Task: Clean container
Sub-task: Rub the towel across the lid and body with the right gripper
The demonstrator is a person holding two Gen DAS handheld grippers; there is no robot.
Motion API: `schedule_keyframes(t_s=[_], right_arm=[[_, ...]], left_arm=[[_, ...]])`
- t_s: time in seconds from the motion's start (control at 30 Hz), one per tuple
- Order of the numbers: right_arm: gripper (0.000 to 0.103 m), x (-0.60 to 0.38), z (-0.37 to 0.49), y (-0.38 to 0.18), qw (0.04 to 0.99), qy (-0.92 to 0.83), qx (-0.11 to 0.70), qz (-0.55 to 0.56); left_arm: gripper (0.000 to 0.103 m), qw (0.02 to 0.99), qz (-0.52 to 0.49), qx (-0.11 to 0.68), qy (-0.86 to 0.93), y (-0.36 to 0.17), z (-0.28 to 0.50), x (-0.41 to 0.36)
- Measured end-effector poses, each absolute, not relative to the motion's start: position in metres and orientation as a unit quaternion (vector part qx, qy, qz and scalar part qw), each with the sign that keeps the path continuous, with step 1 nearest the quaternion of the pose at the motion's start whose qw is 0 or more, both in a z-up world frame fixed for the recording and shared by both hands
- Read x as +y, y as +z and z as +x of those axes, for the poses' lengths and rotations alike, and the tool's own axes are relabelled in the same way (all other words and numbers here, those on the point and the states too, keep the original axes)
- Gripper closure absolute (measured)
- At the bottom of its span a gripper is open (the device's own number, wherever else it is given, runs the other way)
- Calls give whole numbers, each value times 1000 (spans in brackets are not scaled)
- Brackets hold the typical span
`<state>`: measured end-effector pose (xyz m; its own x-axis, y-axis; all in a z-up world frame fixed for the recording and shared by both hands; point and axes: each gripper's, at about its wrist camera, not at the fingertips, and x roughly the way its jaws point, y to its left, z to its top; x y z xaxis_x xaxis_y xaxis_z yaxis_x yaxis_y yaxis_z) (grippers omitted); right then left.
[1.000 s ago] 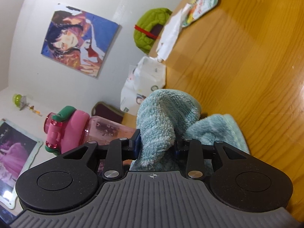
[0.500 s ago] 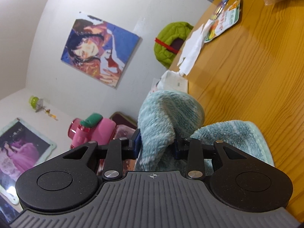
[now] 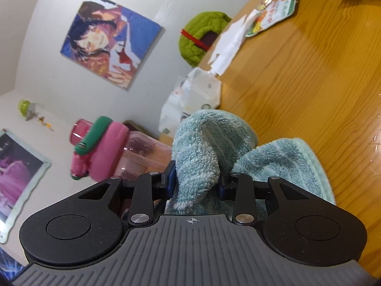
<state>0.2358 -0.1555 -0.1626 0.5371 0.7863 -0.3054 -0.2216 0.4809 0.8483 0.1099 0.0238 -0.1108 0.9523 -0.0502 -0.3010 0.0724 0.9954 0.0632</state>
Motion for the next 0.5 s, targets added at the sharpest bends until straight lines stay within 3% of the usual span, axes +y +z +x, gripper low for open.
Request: schedule_keyframes(t_s=[0.2,0.4,0.5], right_arm=[[65,-161,235,-161,784,325,339,406],[65,-189,228,-153,728,397,221,513],[65,-194,230,-160,686,424,201,557]], left_arm=[[38,987,35,150,-34,-111,109,26],[39,987,39,149,-45,-110,108,24],[39,986,43,148,-58,-111,107,22]])
